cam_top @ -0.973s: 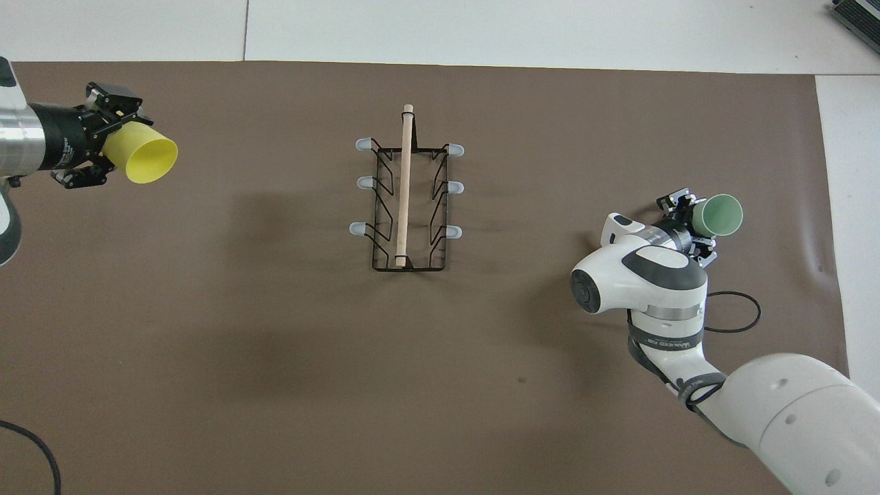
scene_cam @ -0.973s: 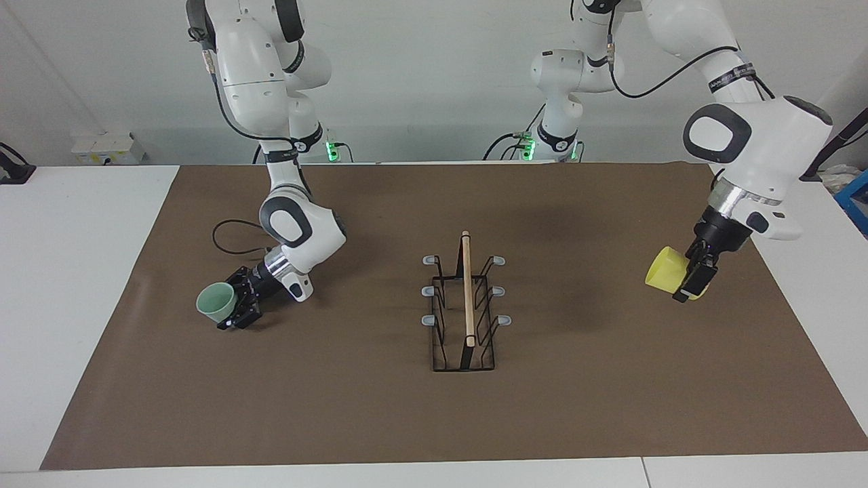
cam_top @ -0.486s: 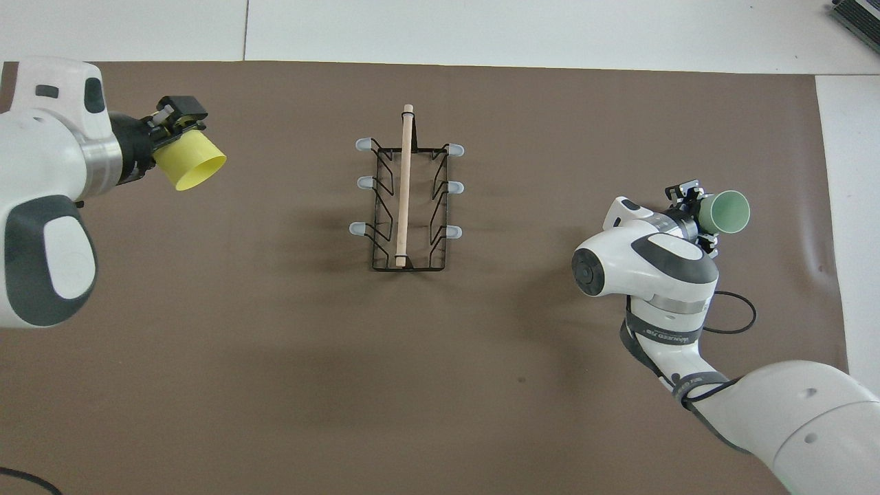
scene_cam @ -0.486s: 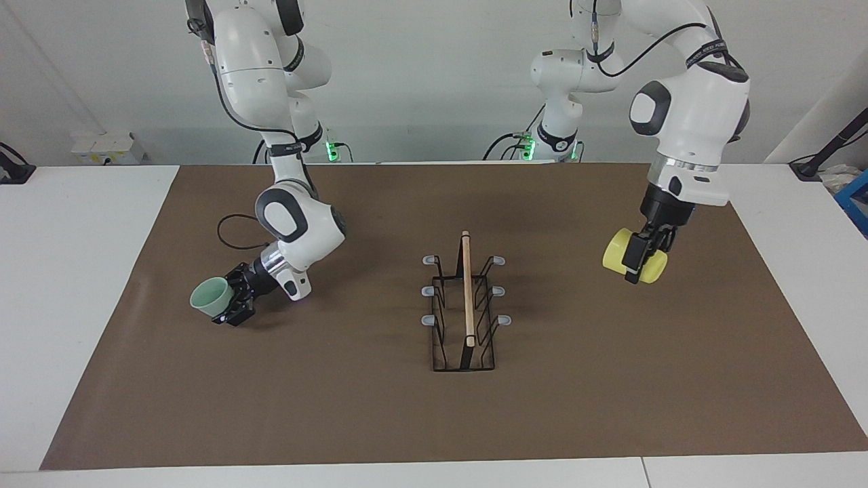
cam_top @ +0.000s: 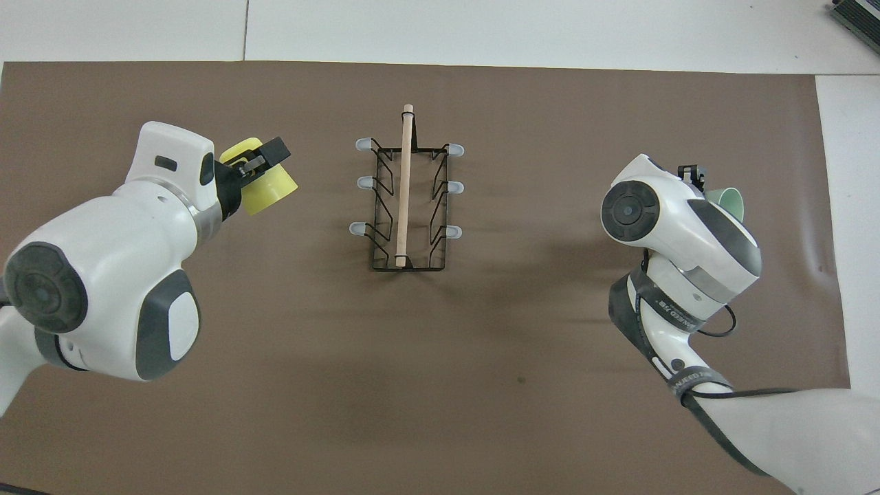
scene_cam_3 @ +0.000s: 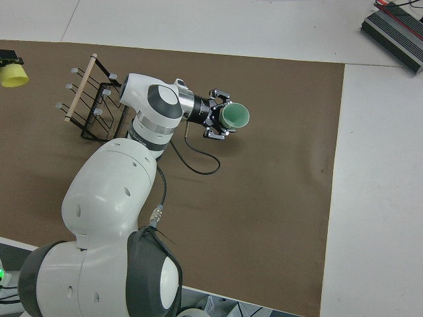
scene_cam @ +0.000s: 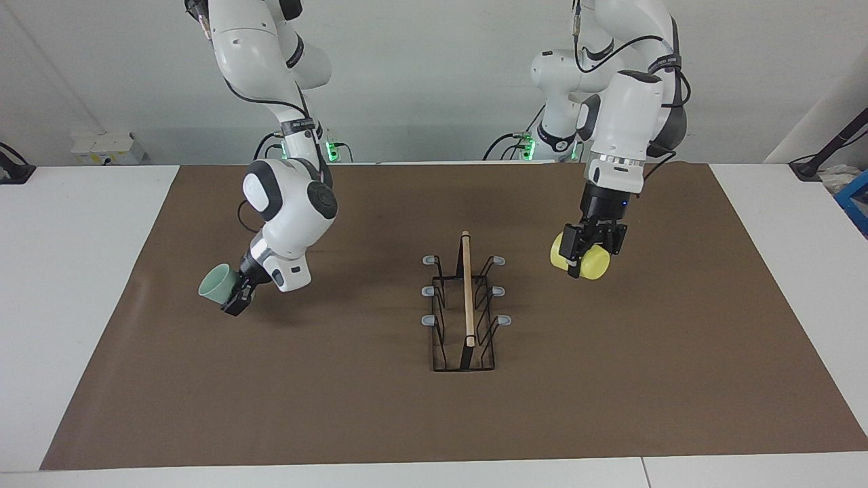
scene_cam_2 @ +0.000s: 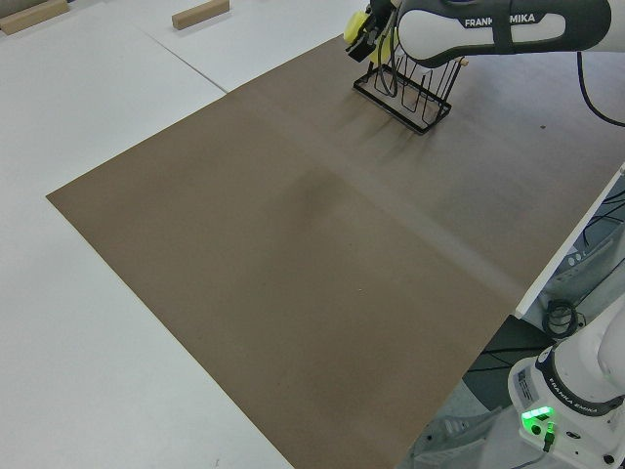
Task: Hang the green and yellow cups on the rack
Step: 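Lift the yellow cup toward the rack with the left gripper while the right lifts green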
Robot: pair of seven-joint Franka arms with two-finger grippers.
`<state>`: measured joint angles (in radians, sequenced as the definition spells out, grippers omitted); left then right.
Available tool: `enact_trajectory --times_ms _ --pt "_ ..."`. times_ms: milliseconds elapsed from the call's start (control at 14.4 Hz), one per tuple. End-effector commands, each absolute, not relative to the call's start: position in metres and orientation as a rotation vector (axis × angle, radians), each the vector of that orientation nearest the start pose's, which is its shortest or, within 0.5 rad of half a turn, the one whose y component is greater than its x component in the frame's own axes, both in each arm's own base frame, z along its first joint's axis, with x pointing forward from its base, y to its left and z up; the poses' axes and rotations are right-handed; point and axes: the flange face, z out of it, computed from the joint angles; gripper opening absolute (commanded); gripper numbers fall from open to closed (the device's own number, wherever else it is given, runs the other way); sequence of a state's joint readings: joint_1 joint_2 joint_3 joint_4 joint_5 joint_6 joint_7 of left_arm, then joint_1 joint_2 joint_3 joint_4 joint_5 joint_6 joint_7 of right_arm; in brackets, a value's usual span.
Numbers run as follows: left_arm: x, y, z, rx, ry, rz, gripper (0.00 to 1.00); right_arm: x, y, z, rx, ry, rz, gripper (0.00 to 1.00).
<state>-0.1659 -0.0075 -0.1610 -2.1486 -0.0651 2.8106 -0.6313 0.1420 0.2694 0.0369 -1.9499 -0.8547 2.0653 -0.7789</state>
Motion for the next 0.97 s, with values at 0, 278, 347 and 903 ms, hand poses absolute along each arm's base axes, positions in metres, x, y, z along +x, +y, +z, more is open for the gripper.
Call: enact_trajectory --times_ms 0,278,347,903 --pt "0.529 -0.208 0.472 -3.294 -0.488 -1.066 0.00 0.587 0.066 0.380 2.009 1.679 -0.378 0.00" --pt "0.517 -0.241 0.446 -3.338 -0.400 -1.063 0.00 0.576 0.057 0.442 2.292 1.583 -0.152 0.00" --pt "0.518 -0.248 0.435 -3.352 -0.385 -1.073 0.00 0.571 0.056 0.460 2.362 1.561 -0.088 0.00" --pt "0.518 -0.262 0.417 -3.379 -0.361 -1.099 0.00 0.546 0.019 0.538 2.880 1.561 0.561 0.00"
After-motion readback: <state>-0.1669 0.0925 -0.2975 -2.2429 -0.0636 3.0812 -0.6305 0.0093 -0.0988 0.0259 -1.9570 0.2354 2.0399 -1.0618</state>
